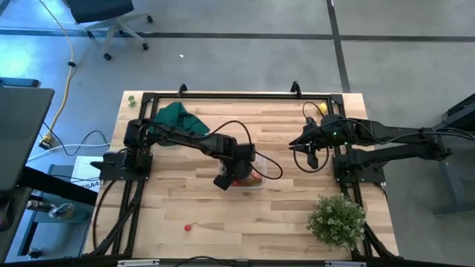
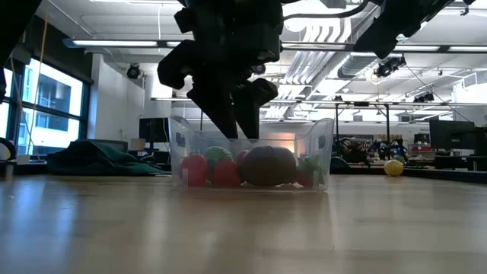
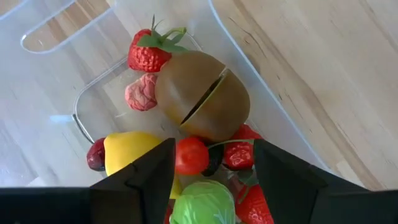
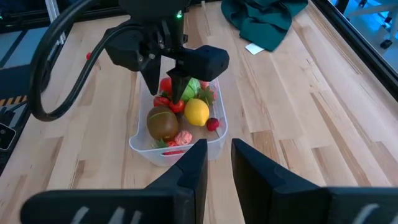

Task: Pick and placing Produce into tupperware
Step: Put the red cherry into the transparent bin

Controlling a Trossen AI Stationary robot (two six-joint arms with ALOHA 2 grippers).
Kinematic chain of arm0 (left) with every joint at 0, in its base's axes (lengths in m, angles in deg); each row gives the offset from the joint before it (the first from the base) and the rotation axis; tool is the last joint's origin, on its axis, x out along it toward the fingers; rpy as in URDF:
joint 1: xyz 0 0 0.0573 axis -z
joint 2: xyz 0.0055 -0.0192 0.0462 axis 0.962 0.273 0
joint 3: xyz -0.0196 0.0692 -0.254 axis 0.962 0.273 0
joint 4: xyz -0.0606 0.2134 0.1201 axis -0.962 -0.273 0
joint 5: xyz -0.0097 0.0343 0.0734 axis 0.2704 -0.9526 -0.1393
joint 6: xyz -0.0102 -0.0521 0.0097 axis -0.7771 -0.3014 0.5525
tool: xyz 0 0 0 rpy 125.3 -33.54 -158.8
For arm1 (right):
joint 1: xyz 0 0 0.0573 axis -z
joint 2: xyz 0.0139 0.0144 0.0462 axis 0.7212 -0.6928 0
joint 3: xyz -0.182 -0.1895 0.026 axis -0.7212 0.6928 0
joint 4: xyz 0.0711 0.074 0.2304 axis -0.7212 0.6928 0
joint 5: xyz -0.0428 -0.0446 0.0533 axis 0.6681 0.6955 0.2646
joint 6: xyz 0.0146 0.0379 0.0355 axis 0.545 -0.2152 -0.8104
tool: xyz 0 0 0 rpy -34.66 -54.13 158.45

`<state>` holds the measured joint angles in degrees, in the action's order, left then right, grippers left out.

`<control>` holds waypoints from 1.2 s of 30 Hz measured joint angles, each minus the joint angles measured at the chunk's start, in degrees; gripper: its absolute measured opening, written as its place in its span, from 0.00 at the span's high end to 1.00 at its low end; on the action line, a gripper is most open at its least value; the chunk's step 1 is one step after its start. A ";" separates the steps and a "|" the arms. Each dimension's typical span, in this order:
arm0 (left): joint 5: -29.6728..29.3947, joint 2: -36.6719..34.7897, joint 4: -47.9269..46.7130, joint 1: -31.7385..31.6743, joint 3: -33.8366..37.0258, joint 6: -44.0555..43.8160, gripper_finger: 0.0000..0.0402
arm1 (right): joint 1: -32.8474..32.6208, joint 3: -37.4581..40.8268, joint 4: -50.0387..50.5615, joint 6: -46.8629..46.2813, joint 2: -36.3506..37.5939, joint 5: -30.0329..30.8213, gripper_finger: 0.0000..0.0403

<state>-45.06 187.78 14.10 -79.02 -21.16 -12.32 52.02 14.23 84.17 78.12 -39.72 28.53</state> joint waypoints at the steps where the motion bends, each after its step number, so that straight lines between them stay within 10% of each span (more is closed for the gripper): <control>1: 0.07 0.00 -0.01 0.00 0.00 -0.02 0.48 | -0.02 0.00 0.00 0.00 0.00 0.00 0.85; 16: 7.42 -7.64 -24.27 1.33 -11.09 0.60 0.65 | -0.01 0.00 0.00 0.00 0.03 0.02 0.85; 23: 0.27 -16.48 -31.00 9.98 -10.97 -3.45 0.73 | -0.01 -0.01 0.02 0.00 0.00 0.01 0.85; 36: -9.47 -25.82 -10.97 32.37 14.44 -29.95 0.70 | -0.02 -0.02 0.00 0.00 0.04 0.01 0.85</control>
<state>-54.52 161.96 3.13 -46.65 -6.73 -42.27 52.00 14.21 84.17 78.12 -39.67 28.54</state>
